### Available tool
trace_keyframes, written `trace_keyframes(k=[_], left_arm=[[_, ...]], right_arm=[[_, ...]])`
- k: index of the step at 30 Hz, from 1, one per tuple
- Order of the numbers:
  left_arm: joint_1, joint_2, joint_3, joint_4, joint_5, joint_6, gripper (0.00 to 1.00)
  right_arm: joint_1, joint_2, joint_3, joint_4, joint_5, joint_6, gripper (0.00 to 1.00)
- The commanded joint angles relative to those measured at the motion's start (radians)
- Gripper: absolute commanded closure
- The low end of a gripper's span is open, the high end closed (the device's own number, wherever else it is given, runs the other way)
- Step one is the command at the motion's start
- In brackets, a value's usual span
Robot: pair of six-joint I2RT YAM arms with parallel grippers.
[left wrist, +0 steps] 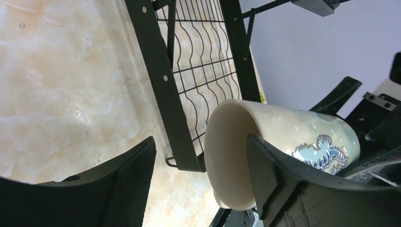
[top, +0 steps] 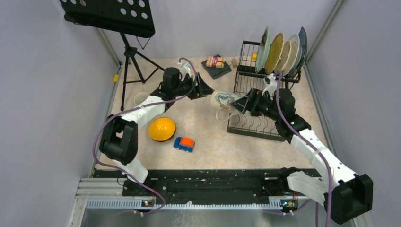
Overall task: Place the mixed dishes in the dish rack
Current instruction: Turn the cup upside down in the dish rack.
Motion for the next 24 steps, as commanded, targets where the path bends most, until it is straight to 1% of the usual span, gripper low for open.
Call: trace_keyframes(k=[1,3,6,11,15,21,24], left_arm=[[-0.070,0.006,0.058,0.054,-0.040,0.001,0.24],[-0.099,0.020,0.090,0.027,-0.082,0.010,0.19],[-0.115,0.030,0.108,-0.003,-0.135,0.035,0.17],[-0.115,0.044,0.124,-0.039,-0.176,0.055,0.15],[-0.115,0.037,0.118,-0.063,-0.190,0.079,0.14],[-0.115,0.027,0.106,-0.068,-0.181,0.088,0.14],[-0.115,0.017,0.106,-0.077,-0.180,0.096,0.14]], right_arm=[[-0.002,-0.041,0.138,-0.142,0.143,-0.077,1.00],[-0.004,-0.040,0.166,-0.199,0.184,-0.101,1.00],[-0.006,-0.042,0.204,-0.261,0.238,-0.135,1.00],[-0.008,-0.024,0.278,-0.367,0.293,-0.179,1.00],[-0.010,-0.006,0.336,-0.460,0.349,-0.212,1.00],[-0.010,0.040,0.390,-0.506,0.383,-0.246,1.00],[-0.010,0.083,0.434,-0.554,0.476,-0.288,1.00]])
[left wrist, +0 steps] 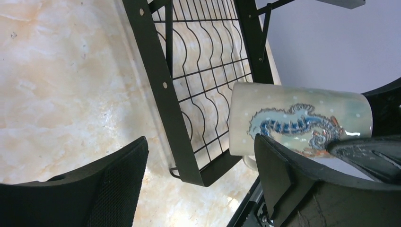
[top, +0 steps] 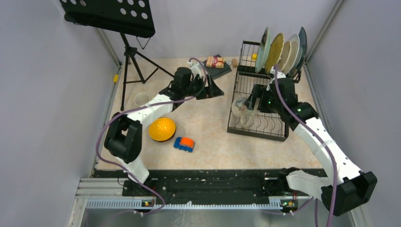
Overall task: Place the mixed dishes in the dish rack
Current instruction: Turn the cup upside down in the dish rack.
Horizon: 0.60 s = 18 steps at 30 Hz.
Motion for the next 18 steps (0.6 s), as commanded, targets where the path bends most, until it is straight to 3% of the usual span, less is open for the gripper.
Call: trace_keyframes(k=[1,10,18], left_arm=[[0.002,-0.034,0.019,-0.004,-0.008,0.037,0.14],[0.004,-0.122,-0.010,-0.089,-0.130,0.155,0.05],[0.005,-0.148,-0.025,-0.093,-0.124,0.161,0.03]], right_arm=[[-0.004,0.044,0.142,0.018,0.113,-0.068,1.00],[-0.004,0.193,0.259,-0.080,0.132,-0.174,1.00],[-0.004,0.272,0.274,-0.079,0.152,-0.233,1.00]])
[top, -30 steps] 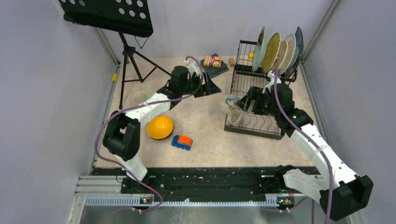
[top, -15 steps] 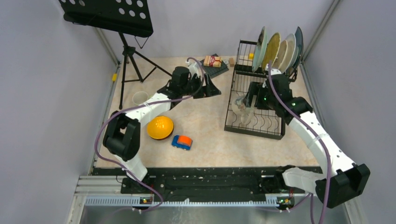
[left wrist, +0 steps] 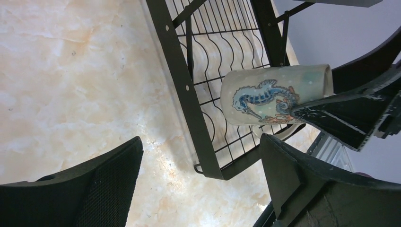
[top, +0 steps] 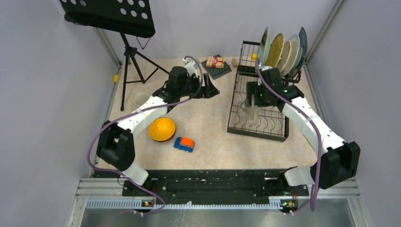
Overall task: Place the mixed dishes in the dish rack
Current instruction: Turn the cup upside down in the dish rack.
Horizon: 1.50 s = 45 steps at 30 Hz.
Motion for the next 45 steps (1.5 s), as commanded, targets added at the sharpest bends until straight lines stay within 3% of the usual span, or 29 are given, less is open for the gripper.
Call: trace_keyframes(k=[1,9,17,20,23,30,45], left_arm=[[0.005,-0.036,-0.009,0.003,-0.009,0.023,0.03],[0.005,-0.030,-0.006,0.006,-0.009,0.016,0.02],[0.006,-0.035,-0.008,0.005,0.004,0.017,0.01],[0.006,-0.037,-0.008,0.004,0.006,0.018,0.01],[0.007,-0.035,-0.007,0.003,0.009,0.017,0.01],[0.008,-0.026,-0.007,0.006,0.021,0.012,0.01],[0.012,-0.015,-0.002,0.009,0.048,0.008,0.01]], right_arm=[[-0.003,0.003,0.080,0.061,0.036,-0.056,1.00],[0.032,0.036,0.071,0.072,0.129,-0.113,0.99],[0.035,0.099,0.082,0.062,0.122,-0.136,0.88],[0.034,0.114,0.085,0.062,0.122,-0.139,0.81],[0.034,0.112,0.081,0.071,0.127,-0.141,0.62],[0.034,0.111,0.088,0.062,0.129,-0.146,0.38],[0.034,0.100,0.086,0.086,0.101,-0.146,0.18]])
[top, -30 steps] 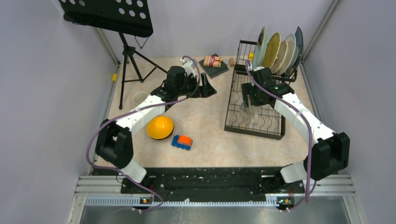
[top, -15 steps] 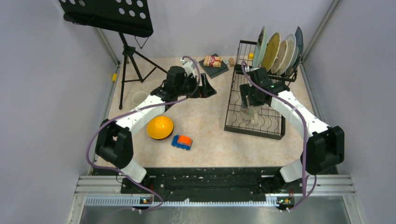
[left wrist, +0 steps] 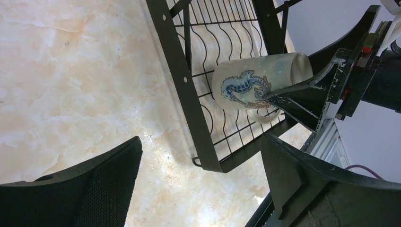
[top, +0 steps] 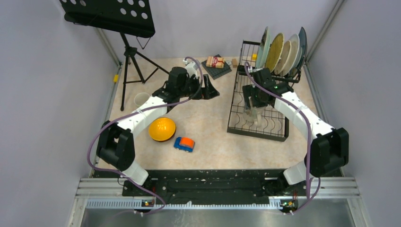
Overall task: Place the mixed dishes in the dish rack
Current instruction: Turn the cup upside down in the dish rack.
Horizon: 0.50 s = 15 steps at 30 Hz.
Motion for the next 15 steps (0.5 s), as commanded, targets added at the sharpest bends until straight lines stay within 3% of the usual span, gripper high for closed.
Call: trace_keyframes(k=[1,4,15], left_arm=[[0.006,-0.011,0.003,0.030,0.020,0.003,0.01],[0.007,-0.013,0.002,0.028,0.023,0.003,0.01],[0.010,-0.018,0.003,0.029,0.023,0.005,0.01]], right_arm=[[0.011,-0.033,0.072,0.088,0.009,-0.012,0.17],[0.011,-0.020,0.077,0.079,0.009,-0.010,0.08],[0.011,-0.094,0.084,0.093,-0.043,-0.020,0.05]])
